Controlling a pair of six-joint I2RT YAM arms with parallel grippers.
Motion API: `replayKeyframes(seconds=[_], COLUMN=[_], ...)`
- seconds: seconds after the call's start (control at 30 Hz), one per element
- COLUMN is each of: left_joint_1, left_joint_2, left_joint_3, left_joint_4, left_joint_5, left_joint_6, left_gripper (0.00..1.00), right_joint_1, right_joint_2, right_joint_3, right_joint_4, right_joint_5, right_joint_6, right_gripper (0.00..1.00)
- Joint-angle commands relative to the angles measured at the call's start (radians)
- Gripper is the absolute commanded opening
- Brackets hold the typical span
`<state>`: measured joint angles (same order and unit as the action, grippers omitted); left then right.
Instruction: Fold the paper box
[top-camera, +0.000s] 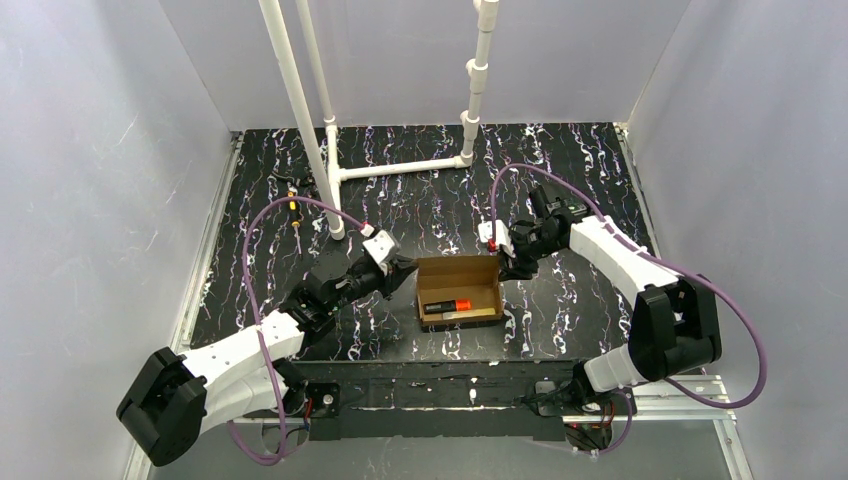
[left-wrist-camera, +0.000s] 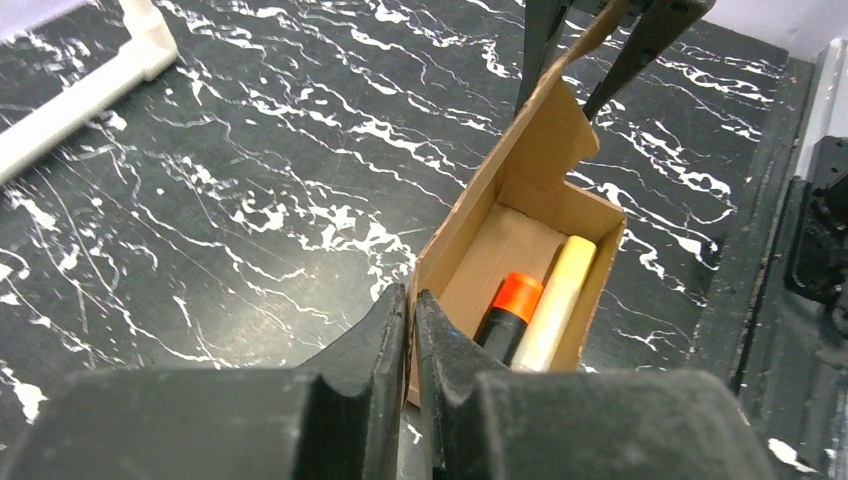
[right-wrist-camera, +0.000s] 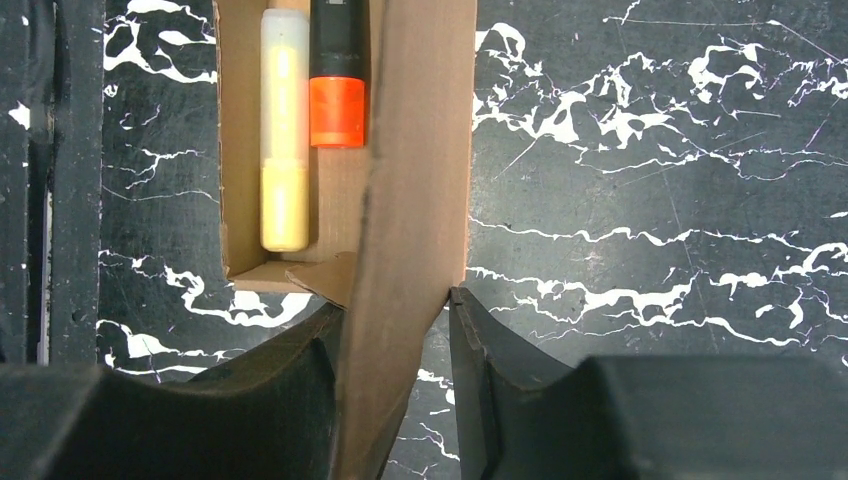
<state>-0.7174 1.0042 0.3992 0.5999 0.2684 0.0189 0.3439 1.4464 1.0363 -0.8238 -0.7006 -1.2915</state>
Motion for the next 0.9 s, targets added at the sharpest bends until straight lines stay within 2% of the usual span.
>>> replayKeyframes(seconds=[0.0,0.27,0.43,0.87], left_joint_1=[-0.008,-0.007,-0.005,-0.007], left_joint_2=[0.007,-0.015,-0.022,0.095], left_joint_3=[-0.005,-0.001,0.016,0.063], left_joint_4=[-0.091,-0.144,-0.214,-0.237], left_joint_5=[-0.014,-0.026,-0.036,0.012], left_joint_6=[-0.109,-0.284,-0.41,-0.531], left_gripper=[0.1,0.26,0.42,0.43], right_joint_1=[0.015,0.021,0.024,0.057], right_joint_2=[-0.045,-0.055,-0.065,-0.086], right_joint_3=[-0.008,-0.021,-0.032,-0.064], right_joint_4=[-0.013,0.009,0.015,0.035], right_joint_5=[0.02,0.035,0.043,0.063], right_joint_6=[-0.013,0.002,0.006,0.028], right_gripper=[0.46,0.45,0.45,0.44])
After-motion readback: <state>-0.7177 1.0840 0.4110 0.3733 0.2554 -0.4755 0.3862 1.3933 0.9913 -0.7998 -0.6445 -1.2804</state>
